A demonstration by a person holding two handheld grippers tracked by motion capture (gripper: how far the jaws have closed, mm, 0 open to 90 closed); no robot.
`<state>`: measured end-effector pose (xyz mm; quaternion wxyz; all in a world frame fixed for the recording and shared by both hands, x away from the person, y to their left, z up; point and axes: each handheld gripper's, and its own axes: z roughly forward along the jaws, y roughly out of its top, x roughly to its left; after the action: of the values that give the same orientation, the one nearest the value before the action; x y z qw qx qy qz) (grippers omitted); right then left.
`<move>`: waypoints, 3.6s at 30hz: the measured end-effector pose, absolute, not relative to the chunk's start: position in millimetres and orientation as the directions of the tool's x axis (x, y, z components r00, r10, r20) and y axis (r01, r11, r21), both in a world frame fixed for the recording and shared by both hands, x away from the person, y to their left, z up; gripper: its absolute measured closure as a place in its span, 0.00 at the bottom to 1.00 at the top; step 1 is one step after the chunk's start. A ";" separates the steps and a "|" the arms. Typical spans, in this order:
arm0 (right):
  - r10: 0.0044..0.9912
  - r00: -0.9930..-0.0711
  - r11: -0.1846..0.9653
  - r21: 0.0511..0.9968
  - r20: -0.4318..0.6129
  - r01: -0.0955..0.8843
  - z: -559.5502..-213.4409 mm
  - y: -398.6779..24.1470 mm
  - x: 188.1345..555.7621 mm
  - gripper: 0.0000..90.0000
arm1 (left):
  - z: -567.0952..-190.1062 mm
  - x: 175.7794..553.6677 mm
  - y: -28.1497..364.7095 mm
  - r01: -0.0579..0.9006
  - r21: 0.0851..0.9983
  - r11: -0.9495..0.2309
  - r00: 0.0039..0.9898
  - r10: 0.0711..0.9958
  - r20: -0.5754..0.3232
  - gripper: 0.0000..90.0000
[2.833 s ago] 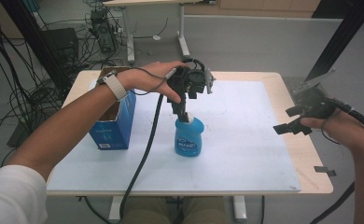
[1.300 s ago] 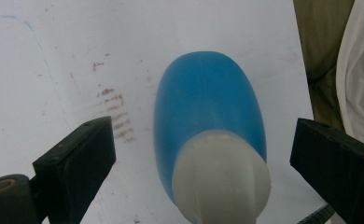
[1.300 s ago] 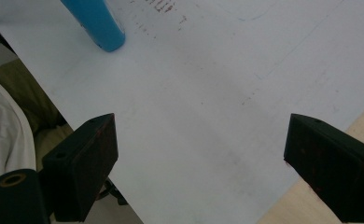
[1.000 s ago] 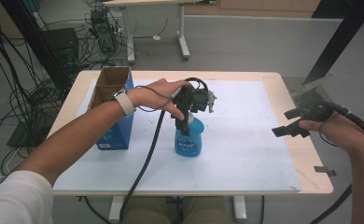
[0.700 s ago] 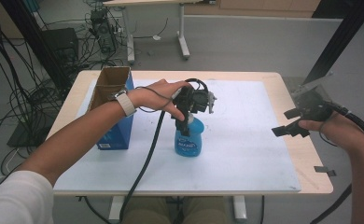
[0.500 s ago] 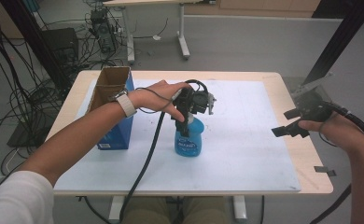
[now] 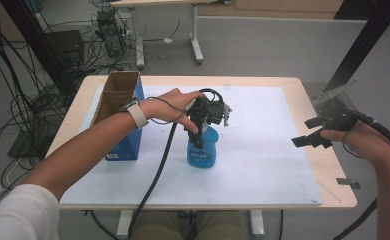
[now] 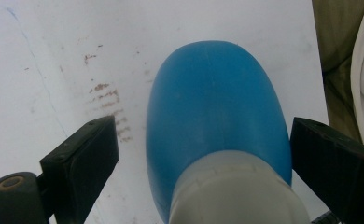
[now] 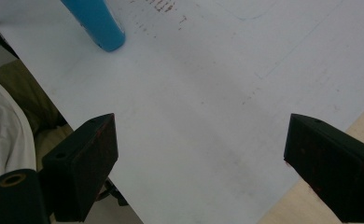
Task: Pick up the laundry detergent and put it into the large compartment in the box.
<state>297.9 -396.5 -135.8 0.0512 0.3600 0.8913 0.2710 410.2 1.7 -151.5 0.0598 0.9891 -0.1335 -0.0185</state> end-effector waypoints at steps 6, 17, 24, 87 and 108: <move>0.672 -0.734 0.592 0.521 0.104 0.615 -135.4 -396.7 297.1 0.11 | -154.8 410.1 0.0 -0.264 0.116 -0.957 0.963 -0.269 -0.023 0.13; 0.673 -0.732 0.590 0.520 0.105 0.617 -136.7 -397.8 297.2 0.11 | -159.7 412.6 1.0 -0.262 0.128 -0.957 0.963 -0.268 -0.028 0.21; 0.671 -0.733 0.592 0.519 0.107 0.617 -137.4 -397.4 298.3 0.11 | -161.6 419.3 0.2 -0.273 0.139 -0.952 0.956 -0.285 -0.071 0.40; 0.671 -0.734 0.595 0.518 0.100 0.615 -134.5 -395.7 296.4 0.11 | -161.9 420.2 0.8 -0.255 0.139 -0.957 0.961 -0.267 -0.077 0.41; 0.671 -0.734 0.593 0.521 0.101 0.614 -135.7 -396.3 295.9 0.11 | -162.0 420.6 0.9 -0.250 0.139 -0.958 0.962 -0.263 -0.079 0.41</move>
<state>295.9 -396.3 -135.7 0.0530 0.3607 0.8910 0.2707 420.6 0.9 -162.0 0.0642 0.9883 -0.1298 -0.0483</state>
